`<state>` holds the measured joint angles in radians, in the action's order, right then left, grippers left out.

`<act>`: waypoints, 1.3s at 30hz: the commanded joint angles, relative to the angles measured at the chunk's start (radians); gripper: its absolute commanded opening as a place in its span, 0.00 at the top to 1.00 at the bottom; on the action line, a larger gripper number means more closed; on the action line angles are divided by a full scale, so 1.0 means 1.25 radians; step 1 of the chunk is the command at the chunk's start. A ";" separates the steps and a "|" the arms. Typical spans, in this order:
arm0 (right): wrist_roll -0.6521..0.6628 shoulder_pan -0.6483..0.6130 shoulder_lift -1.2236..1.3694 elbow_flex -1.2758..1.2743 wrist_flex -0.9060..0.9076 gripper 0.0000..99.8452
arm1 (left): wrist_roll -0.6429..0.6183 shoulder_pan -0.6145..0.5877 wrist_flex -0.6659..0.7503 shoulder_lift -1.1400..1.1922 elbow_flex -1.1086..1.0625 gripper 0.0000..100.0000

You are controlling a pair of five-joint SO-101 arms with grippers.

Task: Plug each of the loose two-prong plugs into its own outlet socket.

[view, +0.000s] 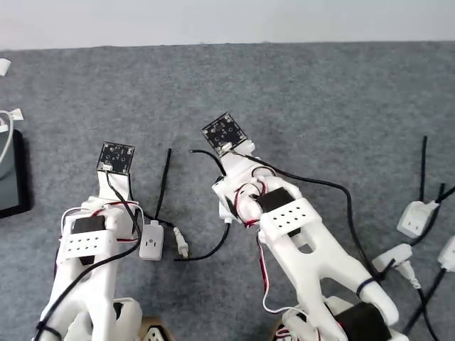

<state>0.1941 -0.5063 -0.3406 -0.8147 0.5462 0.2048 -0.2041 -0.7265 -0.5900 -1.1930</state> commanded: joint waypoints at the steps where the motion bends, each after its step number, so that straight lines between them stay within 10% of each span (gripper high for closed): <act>1: 0.002 -0.029 0.009 0.010 -0.015 0.99 | 0.011 -0.004 0.012 0.002 0.040 0.98; 39: -0.095 -0.031 0.013 -0.011 -0.006 0.99 | 0.011 -0.004 0.012 0.002 0.040 0.98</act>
<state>0.0928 -0.5355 -0.3299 -0.8546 0.5294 0.2048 -0.2041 -0.7265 -0.5900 -1.1930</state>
